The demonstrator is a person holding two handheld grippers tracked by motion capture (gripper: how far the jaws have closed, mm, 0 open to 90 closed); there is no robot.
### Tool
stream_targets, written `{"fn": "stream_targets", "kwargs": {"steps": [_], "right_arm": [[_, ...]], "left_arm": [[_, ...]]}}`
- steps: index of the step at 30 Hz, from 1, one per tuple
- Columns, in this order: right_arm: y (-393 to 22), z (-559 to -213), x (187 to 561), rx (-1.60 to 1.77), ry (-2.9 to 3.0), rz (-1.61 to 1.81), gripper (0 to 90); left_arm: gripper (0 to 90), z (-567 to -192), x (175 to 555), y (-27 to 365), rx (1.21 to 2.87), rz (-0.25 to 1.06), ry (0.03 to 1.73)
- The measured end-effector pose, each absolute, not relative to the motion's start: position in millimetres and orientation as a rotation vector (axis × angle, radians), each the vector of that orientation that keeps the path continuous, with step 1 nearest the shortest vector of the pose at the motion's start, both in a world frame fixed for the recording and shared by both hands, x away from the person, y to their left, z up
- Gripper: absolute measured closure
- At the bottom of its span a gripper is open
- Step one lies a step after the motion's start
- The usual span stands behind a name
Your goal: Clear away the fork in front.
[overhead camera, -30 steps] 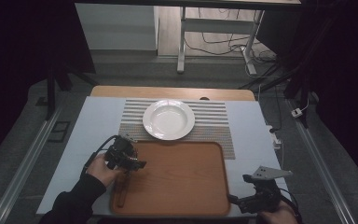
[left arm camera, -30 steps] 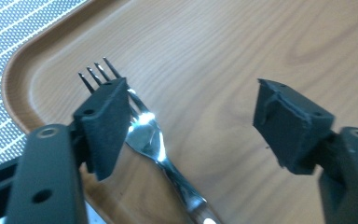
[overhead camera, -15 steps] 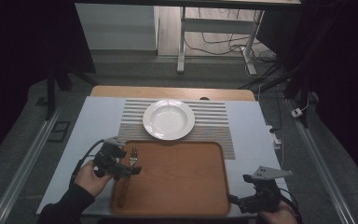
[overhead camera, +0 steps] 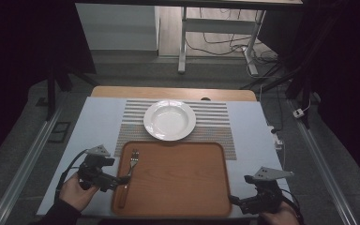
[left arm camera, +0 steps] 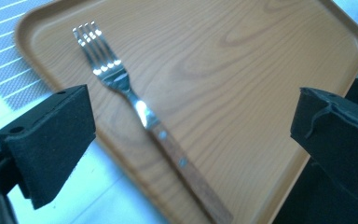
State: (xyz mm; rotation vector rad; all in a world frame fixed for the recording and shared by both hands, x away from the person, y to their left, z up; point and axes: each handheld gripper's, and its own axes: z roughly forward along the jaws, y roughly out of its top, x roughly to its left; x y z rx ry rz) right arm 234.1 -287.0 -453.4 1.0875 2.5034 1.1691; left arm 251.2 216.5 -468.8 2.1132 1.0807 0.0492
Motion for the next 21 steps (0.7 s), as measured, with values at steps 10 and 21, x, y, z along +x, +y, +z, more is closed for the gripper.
{"fn": "stream_targets", "kwargs": {"steps": [10, 21], "right_arm": [[-287, -453, 234, 1.093, 2.503, 1.163, 3.2], [-287, -453, 234, 1.097, 2.503, 1.164, 3.2]], "left_arm": [[0.0, -470, 228, 247, 2.022, 0.066, 1.125], [0.0, -475, 209, 268, 1.958, 0.065, 1.132]]}}
